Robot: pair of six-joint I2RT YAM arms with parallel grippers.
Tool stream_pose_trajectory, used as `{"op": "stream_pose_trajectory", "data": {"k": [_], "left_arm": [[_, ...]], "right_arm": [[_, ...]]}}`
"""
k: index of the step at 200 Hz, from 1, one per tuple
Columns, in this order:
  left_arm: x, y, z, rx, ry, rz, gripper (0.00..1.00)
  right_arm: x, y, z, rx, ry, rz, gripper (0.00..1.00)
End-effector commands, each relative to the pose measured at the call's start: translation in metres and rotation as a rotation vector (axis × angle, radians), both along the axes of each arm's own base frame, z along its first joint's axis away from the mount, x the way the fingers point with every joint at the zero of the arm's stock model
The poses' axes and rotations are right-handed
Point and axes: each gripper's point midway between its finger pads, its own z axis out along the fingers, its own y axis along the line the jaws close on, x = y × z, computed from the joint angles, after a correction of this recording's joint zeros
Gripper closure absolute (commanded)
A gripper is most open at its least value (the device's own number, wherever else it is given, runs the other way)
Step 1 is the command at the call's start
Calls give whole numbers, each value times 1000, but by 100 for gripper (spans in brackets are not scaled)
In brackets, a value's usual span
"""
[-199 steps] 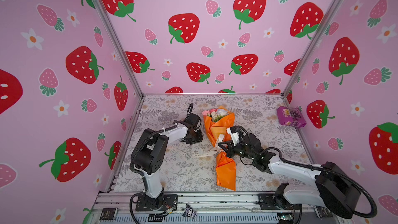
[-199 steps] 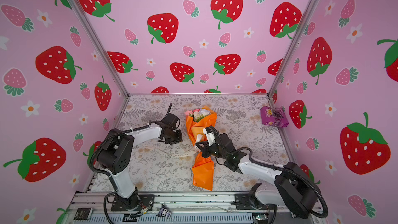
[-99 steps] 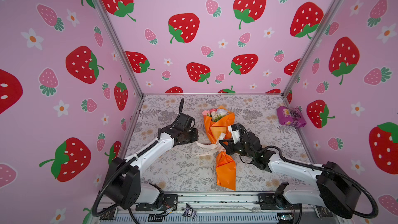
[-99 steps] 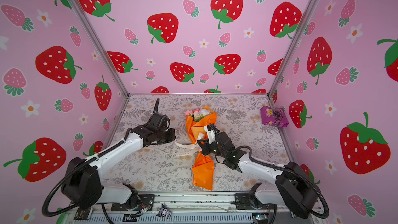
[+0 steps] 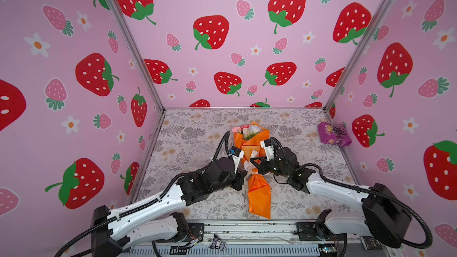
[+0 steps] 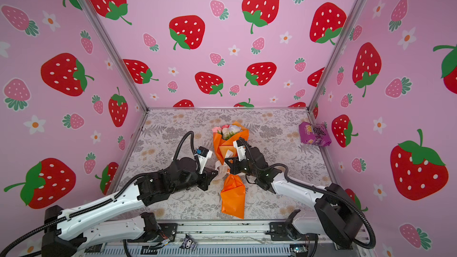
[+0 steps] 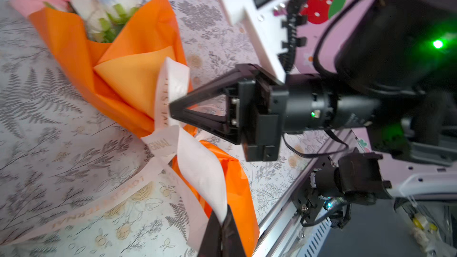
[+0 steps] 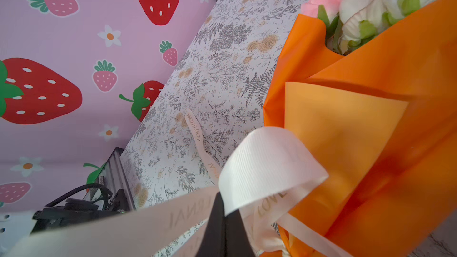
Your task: Tie the bouquet of fake flowers
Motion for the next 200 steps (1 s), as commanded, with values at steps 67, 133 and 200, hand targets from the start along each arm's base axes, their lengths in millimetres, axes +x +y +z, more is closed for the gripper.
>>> {"op": "stream_pose_trajectory", "data": {"k": [67,133,200], "left_arm": [[-48,-89,-27,146,-173,-432,90],[-67,-107,-64,355,-189,-636,86],[-47,-128,-40,305,-261,-537,92]], "right_arm": [[8,-4,11,83,56,104,100],[12,-7,13,89,63,120,100],[16,-14,10,87,60,88,100]]}}
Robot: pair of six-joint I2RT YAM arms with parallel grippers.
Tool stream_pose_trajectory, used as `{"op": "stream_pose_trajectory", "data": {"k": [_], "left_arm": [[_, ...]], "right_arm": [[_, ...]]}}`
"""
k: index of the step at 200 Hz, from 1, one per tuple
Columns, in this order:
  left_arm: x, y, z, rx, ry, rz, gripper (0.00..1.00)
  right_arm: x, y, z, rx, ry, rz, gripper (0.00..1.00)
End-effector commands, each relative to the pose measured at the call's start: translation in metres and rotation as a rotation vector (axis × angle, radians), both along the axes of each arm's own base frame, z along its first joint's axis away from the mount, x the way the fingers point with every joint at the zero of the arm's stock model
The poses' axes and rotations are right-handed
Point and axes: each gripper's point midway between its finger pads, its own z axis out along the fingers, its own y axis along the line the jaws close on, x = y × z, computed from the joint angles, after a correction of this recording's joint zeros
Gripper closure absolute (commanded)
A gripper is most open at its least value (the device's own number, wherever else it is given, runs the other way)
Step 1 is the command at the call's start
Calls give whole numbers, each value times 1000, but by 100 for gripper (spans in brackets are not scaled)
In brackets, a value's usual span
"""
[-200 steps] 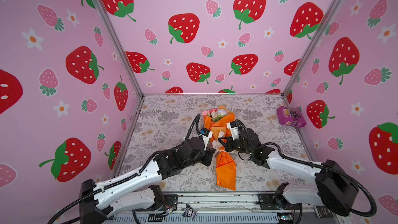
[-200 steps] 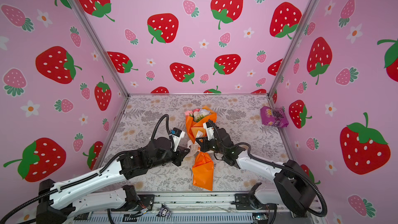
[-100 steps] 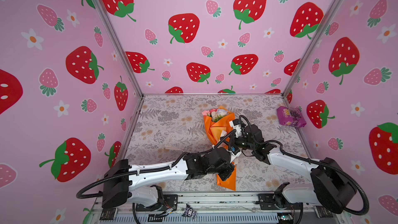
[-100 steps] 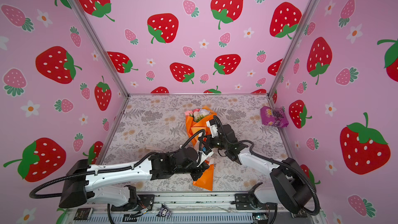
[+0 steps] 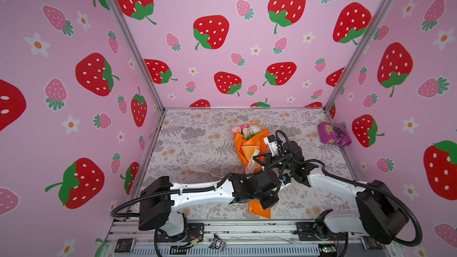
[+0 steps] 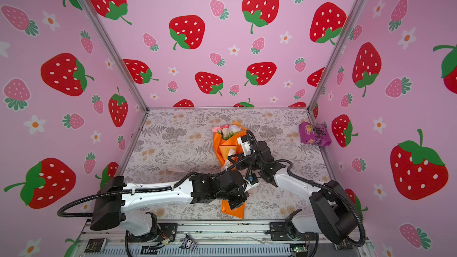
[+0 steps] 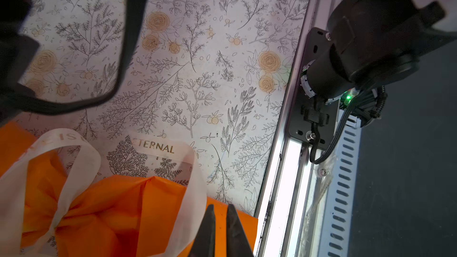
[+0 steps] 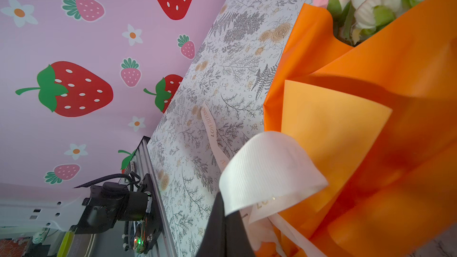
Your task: Tie the bouquet of fake flowers
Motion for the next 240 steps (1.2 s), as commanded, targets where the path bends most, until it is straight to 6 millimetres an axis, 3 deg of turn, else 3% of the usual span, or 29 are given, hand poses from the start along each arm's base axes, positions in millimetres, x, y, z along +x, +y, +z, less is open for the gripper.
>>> {"op": "stream_pose_trajectory", "data": {"k": [1,29,45,61,77,90,118,141,169,194,240], "left_arm": [[13,-8,30,-66,-73,38,92],[25,23,59,-250,-94,171,81],[38,50,72,-350,-51,275,76],[54,80,81,-435,-7,388,65],[79,113,78,-503,94,530,62],[98,134,75,-575,205,620,50],[135,167,54,-615,446,792,47],[150,168,43,-654,602,798,43],[158,156,41,-687,729,747,42],[158,149,44,-691,755,708,40],[153,161,40,-671,721,737,35]], "right_arm": [[3,-1,10,23,-26,-8,100],[-2,0,8,36,-30,17,100],[-8,1,12,62,-29,41,100],[-15,3,18,79,-45,74,100],[-24,6,19,70,-74,105,100],[-32,10,21,62,-107,129,100],[-44,18,19,25,-155,170,100],[-55,29,10,-30,-178,229,100],[-70,44,2,-106,-236,314,100],[-71,54,-9,-164,-237,345,99],[-73,66,-17,-187,-221,377,98]]}}
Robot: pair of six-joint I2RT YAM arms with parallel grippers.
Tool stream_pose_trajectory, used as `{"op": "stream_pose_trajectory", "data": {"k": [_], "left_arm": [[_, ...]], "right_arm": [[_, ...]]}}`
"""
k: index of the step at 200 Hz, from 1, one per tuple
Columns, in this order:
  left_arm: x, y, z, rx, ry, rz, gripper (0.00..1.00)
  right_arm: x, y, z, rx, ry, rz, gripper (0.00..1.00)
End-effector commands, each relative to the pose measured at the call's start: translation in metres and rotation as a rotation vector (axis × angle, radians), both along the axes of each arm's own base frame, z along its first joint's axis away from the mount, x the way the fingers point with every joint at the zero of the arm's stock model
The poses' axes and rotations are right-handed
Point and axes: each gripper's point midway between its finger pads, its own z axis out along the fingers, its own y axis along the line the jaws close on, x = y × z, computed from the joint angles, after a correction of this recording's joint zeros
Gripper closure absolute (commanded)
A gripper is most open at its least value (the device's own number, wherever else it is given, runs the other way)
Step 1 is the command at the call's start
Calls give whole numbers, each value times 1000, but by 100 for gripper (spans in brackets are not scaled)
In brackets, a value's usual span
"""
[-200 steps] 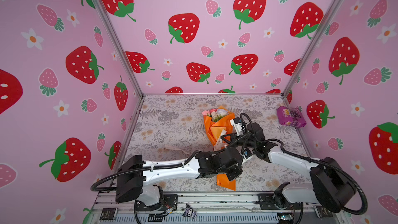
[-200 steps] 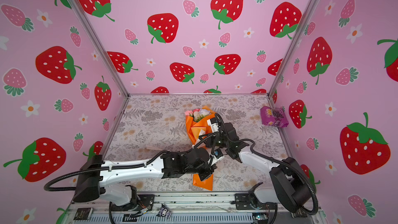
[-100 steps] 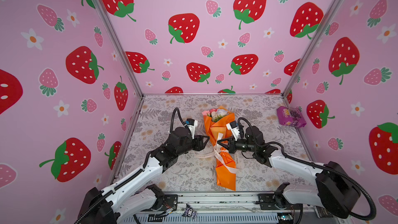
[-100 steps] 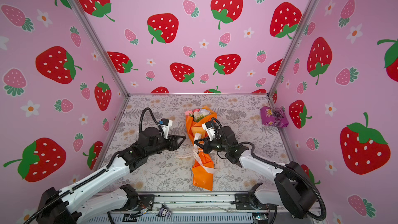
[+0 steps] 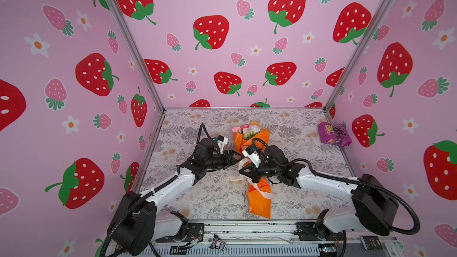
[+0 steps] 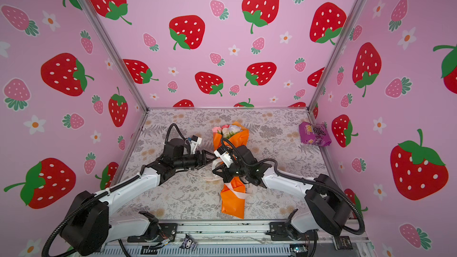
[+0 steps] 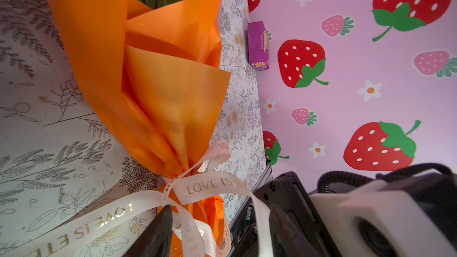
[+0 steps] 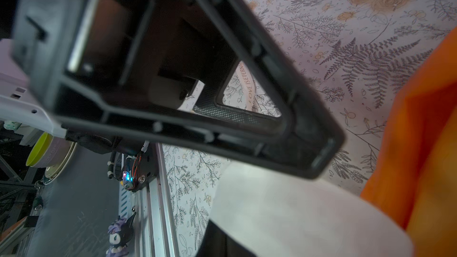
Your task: Tie the bouquet of fake flowers
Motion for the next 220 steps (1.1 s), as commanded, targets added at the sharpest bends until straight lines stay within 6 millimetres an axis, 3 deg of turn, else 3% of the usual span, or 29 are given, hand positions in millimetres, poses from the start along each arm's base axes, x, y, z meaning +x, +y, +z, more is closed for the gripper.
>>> {"op": "stream_pose_trajectory", "data": {"k": [1,50,95,117,139,155,177,200,220], "left_arm": [[-4,2,14,-22,-36,-17,35],[-12,4,-5,20,-17,-52,33],[-11,-10,-4,-23,-13,-120,50],[-11,-13,-7,-26,-8,-137,64],[-12,-17,-8,-35,-5,-160,87],[-11,-15,-10,-27,-5,-147,100],[-12,-11,-14,-4,-11,-127,100],[-13,-9,-17,3,-10,-125,100],[-14,-9,-19,5,-7,-125,100]], "right_arm": [[-1,3,-3,-25,-26,20,98],[-4,7,-1,-11,-31,40,98],[-4,5,0,-9,-35,29,97],[-4,3,2,-4,-36,25,96],[-4,1,1,-10,-32,16,94],[-4,-3,1,-20,-31,-4,88],[-3,-19,2,-57,-21,-67,66],[-5,-48,-1,-123,-14,-166,57],[-8,-78,-14,-223,2,-249,55]]}}
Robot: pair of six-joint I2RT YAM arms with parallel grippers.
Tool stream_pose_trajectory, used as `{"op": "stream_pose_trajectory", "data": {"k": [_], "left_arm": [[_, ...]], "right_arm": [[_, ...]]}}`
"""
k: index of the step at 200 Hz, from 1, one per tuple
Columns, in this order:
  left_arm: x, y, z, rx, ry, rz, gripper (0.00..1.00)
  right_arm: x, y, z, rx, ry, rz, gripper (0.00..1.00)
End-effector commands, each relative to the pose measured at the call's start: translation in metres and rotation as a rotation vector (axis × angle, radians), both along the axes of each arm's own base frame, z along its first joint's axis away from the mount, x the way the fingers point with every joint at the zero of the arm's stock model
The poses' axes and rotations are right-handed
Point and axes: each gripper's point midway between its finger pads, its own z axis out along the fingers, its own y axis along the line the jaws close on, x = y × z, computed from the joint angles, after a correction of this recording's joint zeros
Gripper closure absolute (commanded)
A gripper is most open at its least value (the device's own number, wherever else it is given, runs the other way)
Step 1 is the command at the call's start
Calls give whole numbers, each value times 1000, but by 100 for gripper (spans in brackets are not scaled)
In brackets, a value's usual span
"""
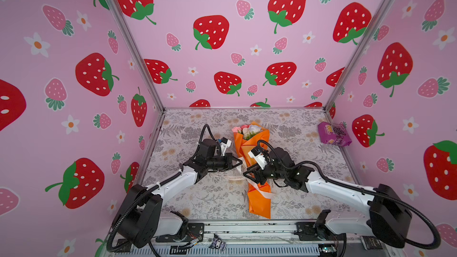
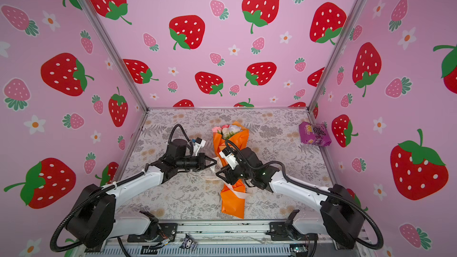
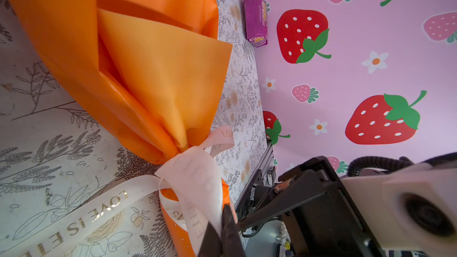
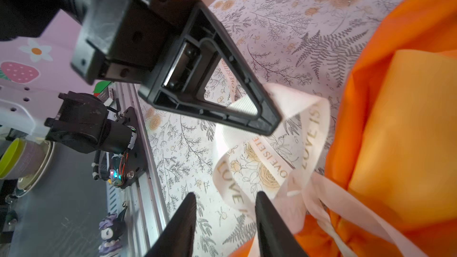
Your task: Tie the bouquet of fake flowers
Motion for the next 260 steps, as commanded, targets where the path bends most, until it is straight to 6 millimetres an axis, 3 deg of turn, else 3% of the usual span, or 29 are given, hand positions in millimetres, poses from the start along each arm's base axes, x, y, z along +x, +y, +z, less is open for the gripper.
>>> {"op": "stream_pose_trajectory", "data": {"k": [1,33,91,109,149,174,192,233,260], "left_arm": [[-3,1,3,-5,-24,-6,100],[-4,1,2,-5,-24,-5,100],[-6,3,-4,8,-13,5,100],[-7,4,-5,14,-11,2,100],[-7,4,-8,16,-4,2,100],[-8,4,-8,17,-5,-1,100],[-8,5,-11,27,-1,-1,100],[-14,18,-29,118,-1,19,100],[-16,23,-40,159,-9,23,100]], "right_arm": [[-3,-40,-29,-169,46,-125,55],[-27,-58,-38,-211,126,-98,53],[-45,-52,-62,-282,180,-1,53],[-43,-53,-67,-314,176,0,67],[-51,-54,-68,-303,194,29,70],[-47,-60,-69,-336,186,-4,91],[-39,-65,-63,-344,161,-61,100],[-26,-84,-50,-377,121,-188,100],[-20,-99,-53,-459,100,-240,100]]}}
